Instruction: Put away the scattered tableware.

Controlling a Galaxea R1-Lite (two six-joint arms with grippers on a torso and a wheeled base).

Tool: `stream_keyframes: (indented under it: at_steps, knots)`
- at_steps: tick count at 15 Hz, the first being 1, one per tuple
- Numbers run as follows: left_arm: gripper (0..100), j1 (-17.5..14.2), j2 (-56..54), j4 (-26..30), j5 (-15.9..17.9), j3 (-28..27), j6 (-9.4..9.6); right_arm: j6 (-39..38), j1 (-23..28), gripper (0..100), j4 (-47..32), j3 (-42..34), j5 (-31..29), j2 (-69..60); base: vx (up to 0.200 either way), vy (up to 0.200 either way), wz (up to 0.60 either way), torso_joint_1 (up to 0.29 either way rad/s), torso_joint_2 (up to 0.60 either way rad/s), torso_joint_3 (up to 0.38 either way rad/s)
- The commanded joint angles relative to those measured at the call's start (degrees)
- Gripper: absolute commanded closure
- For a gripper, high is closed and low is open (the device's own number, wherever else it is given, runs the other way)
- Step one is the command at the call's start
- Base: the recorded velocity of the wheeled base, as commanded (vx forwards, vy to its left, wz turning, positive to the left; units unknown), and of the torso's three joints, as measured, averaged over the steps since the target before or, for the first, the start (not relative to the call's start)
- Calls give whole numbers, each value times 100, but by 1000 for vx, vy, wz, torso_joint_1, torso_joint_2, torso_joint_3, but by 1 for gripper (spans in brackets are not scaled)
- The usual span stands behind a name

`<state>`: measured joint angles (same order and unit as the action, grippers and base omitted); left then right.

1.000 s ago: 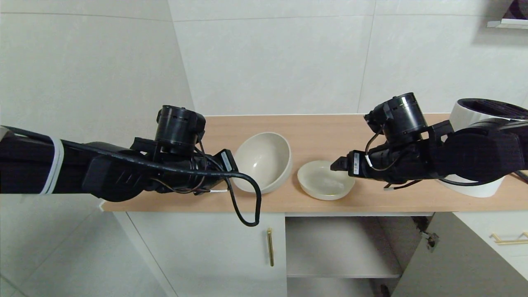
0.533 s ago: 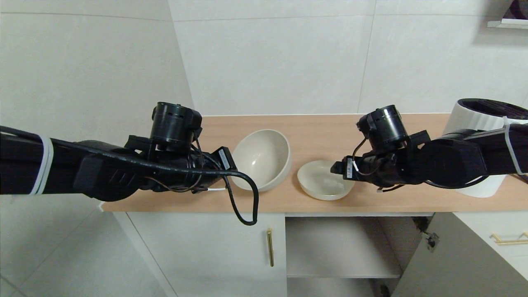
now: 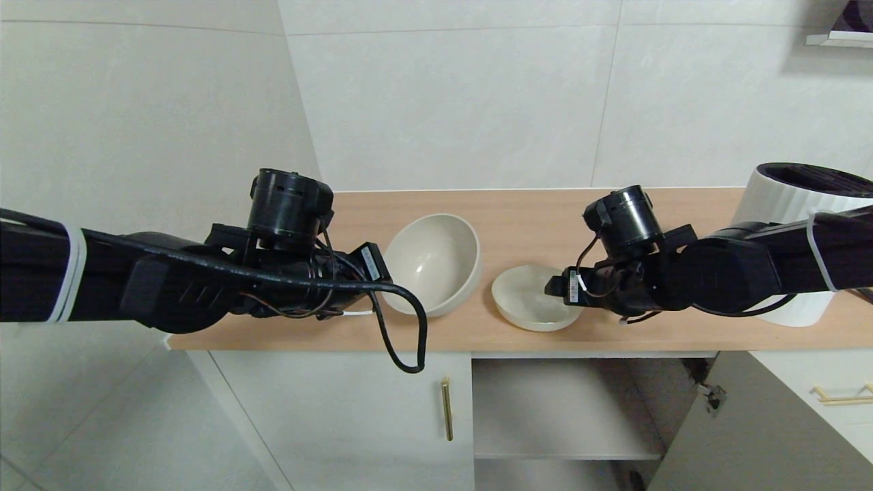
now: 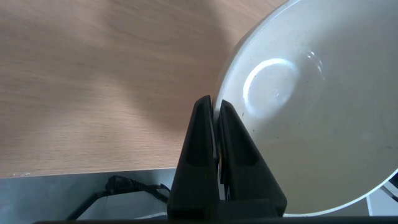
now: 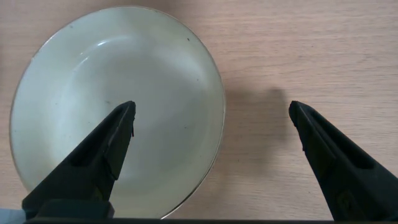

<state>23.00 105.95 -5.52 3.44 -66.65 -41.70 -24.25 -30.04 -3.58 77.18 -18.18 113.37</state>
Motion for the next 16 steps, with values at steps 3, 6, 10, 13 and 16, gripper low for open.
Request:
stream_keyframes:
  at_steps: [3,6,10,13,16]
  knots:
    - [100,-6,-22,-1,-1,11,-4,-1,-2,100,-2,-1,7,27,0,0,0,0,0,0]
    - [100,2,-22,-1,-1,11,-4,-1,-2,100,-2,-1,16,18,0,0,0,0,0,0]
    - [100,2,-109,-1,-1,20,-4,-10,-2,100,-20,-19,25,-52,0,0,0,0,0,0]
    - [100,-6,-276,7,8,205,40,-19,-2,100,-90,-115,69,-298,0,0,0,0,0,0]
    - [100,-121,-786,-1,34,662,374,-19,15,100,-301,-792,614,-1230,0,0,0,0,0,0]
